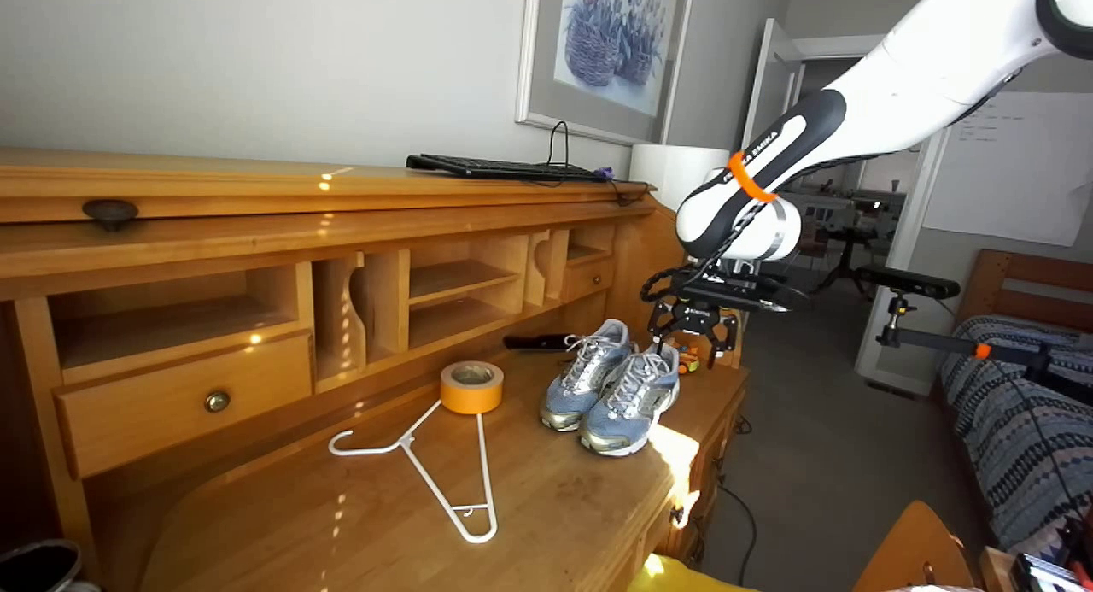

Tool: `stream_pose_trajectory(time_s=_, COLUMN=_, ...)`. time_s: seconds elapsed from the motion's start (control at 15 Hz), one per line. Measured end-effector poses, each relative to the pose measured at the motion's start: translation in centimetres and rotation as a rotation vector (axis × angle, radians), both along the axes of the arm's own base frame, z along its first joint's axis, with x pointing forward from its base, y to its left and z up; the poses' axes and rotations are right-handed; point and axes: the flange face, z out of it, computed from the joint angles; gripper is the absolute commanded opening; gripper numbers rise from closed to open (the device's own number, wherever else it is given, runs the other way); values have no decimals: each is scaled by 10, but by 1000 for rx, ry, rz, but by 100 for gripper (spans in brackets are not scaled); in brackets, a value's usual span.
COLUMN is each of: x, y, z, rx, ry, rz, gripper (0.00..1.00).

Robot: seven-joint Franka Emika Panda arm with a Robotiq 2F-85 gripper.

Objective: Move the pair of shoes sightly to the left then move the shoe on the left to the right side

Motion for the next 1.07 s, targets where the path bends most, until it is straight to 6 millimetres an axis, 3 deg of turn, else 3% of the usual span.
stream_pose_trajectory(time_s=0.13, x=5, y=-1, z=-9, rx=8, ry=3, rz=-8, gripper=100)
stream_pose_trajectory(time_s=0.2, x=7, y=-1, z=-14, rx=9, ry=6, rz=-9, gripper=75)
stream_pose_trajectory(time_s=0.27, x=8, y=-2, z=-19, rx=10, ry=12, rz=-10, gripper=74)
stream_pose_trajectory(time_s=0.6, x=17, y=-1, z=-41, rx=8, ry=37, rz=2, gripper=33)
stream_pose_trajectory(time_s=0.87, x=25, y=7, z=-45, rx=6, ry=38, rz=54, gripper=4)
stream_pose_trajectory(time_s=1.07, x=32, y=18, z=-40, rx=9, ry=25, rz=161, gripper=0)
